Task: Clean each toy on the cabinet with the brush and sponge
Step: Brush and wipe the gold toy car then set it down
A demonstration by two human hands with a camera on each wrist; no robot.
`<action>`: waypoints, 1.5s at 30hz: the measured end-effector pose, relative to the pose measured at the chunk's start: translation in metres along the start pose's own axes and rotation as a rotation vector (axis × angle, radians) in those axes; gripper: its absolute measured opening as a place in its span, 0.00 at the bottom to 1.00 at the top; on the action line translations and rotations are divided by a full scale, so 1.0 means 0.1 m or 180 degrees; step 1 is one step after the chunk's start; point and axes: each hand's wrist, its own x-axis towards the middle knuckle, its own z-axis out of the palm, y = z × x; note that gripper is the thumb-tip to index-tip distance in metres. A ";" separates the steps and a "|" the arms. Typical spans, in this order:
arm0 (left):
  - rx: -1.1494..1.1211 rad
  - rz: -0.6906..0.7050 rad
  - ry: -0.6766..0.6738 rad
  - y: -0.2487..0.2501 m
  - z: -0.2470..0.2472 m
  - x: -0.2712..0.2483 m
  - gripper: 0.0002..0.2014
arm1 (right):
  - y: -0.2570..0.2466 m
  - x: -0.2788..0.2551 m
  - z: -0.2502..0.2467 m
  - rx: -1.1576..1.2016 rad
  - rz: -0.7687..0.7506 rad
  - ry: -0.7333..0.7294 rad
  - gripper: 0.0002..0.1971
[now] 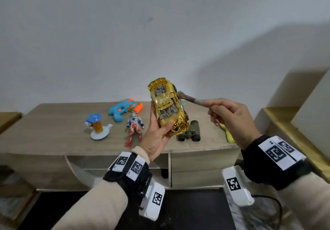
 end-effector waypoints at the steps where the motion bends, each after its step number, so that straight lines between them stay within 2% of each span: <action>1: -0.0046 -0.0037 -0.0039 0.02 -0.01 -0.02 0.51 | -0.03 -0.01 0.01 -0.0028 -0.0034 0.0046 0.19; 5: 0.0054 -0.0139 -0.0149 0.14 -0.08 -0.10 0.51 | -0.12 0.00 0.08 0.0042 -0.0195 0.0309 0.10; 11: 0.0361 -0.0171 -0.0161 0.29 -0.27 -0.22 0.45 | -0.23 0.08 0.26 0.0122 -0.0571 0.0821 0.13; 13: 0.0456 -0.0251 -0.0179 0.32 -0.34 -0.24 0.46 | -0.22 0.08 0.33 0.0011 -0.0553 0.0786 0.13; 17: 0.0557 -0.0317 -0.0209 0.37 -0.42 -0.28 0.48 | -0.18 0.03 0.41 -0.0530 -0.0247 0.0423 0.15; 19: 0.0546 -0.0305 -0.0183 0.38 -0.45 -0.31 0.49 | -0.16 -0.01 0.41 -0.0781 -0.0197 0.0633 0.16; 22: 0.0585 -0.0284 -0.0172 0.36 -0.49 -0.33 0.47 | -0.15 -0.04 0.42 -0.0537 -0.0508 0.1066 0.15; 24: 0.0610 -0.0289 -0.0178 0.35 -0.49 -0.35 0.45 | -0.15 -0.06 0.45 -0.0389 -0.0593 0.0978 0.13; 27: 0.0564 -0.0326 -0.0158 0.34 -0.48 -0.38 0.46 | -0.10 -0.10 0.48 -0.0722 -0.0373 0.0503 0.14; 30: 0.0519 -0.0325 -0.0134 0.36 -0.49 -0.39 0.48 | -0.07 -0.10 0.47 -0.0977 -0.0379 0.0788 0.15; 32: 0.0517 -0.0311 -0.0140 0.36 -0.49 -0.38 0.47 | -0.08 -0.09 0.47 -0.0735 -0.0543 0.0982 0.14; 34: 0.0510 -0.0312 -0.0124 0.37 -0.47 -0.37 0.46 | -0.08 -0.08 0.48 -0.0611 -0.0563 0.0781 0.13; 36: 0.0509 -0.0296 -0.0095 0.38 -0.46 -0.37 0.47 | -0.06 -0.08 0.50 -0.0915 -0.0443 0.0491 0.14; 37: 0.0522 -0.0281 -0.0072 0.38 -0.45 -0.37 0.47 | -0.06 -0.09 0.50 -0.1061 -0.0450 0.0513 0.15; 40: 0.0600 -0.0235 0.0029 0.37 -0.47 -0.36 0.47 | -0.10 -0.08 0.52 -0.0976 -0.0905 0.0969 0.13; 41: 0.0655 -0.0220 0.0063 0.37 -0.47 -0.36 0.47 | -0.13 -0.07 0.53 -0.0877 -0.1053 0.0990 0.12; 43: 0.0789 -0.0160 0.0116 0.36 -0.47 -0.35 0.47 | -0.15 -0.03 0.55 -0.0907 -0.1098 0.0764 0.12; 45: 0.0937 -0.0065 0.0176 0.36 -0.47 -0.33 0.46 | -0.17 -0.02 0.58 -0.1228 -0.0948 0.0495 0.13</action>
